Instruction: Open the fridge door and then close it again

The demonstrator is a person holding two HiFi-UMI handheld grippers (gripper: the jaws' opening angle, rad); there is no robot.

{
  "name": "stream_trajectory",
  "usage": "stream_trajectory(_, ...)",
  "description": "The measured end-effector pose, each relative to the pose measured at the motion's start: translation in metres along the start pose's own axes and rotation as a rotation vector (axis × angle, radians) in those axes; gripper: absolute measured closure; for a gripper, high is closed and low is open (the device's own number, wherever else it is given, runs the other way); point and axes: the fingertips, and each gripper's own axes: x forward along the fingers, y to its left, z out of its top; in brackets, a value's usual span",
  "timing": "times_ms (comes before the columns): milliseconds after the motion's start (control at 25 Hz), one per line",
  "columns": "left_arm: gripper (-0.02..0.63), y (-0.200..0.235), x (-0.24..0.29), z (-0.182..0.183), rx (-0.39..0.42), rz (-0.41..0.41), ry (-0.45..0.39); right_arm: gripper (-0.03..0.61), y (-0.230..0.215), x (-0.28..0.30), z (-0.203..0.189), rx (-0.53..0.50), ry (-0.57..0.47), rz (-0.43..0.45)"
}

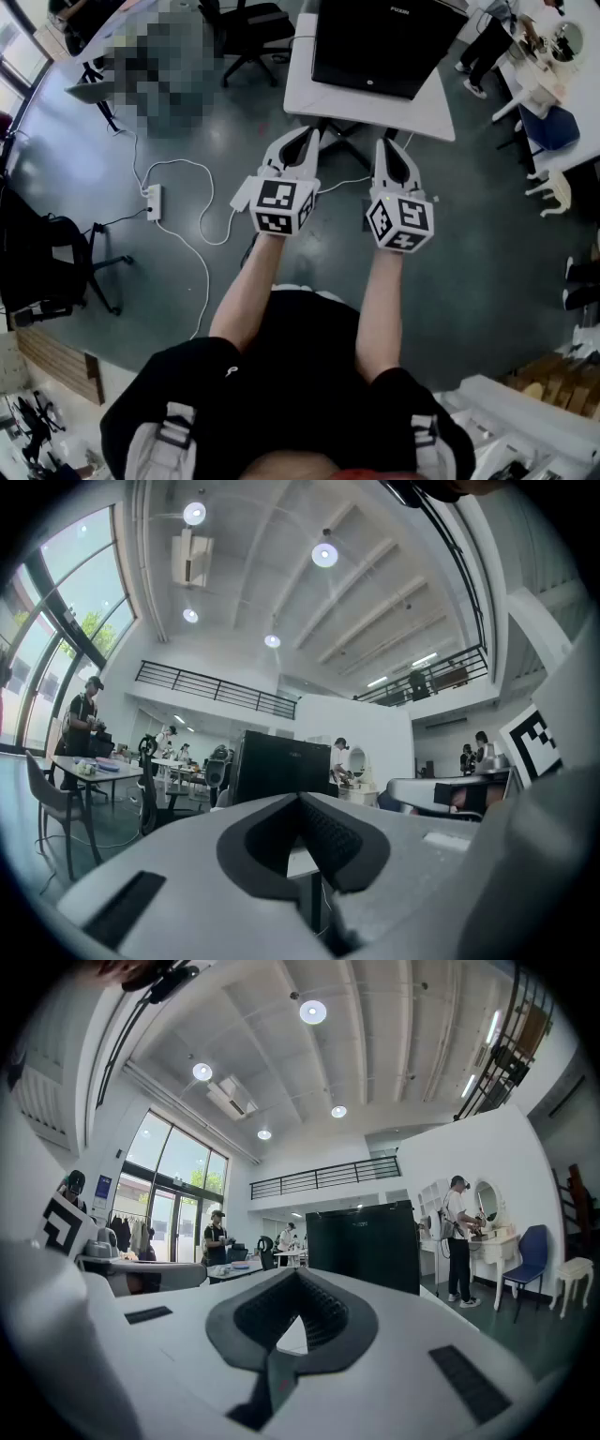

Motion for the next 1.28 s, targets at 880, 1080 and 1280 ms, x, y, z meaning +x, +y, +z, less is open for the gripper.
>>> stream_trajectory(880,0.615,0.022,0.014,-0.017,-0.035,0.077,0.038,0.584,-0.006,0.041,-0.008,0.062,-0.033,0.093)
stream_trajectory(1080,0.615,0.053,0.056,-0.019,-0.057,0.055,0.034,0.584,-0.012,0.096,-0.014,0.034,-0.015,0.103)
stream_trajectory(1280,0.615,0.106,0.126,-0.017,-0.035,0.023,0.055,0.584,-0.022,0.177,-0.009,-0.003,-0.012,0.09)
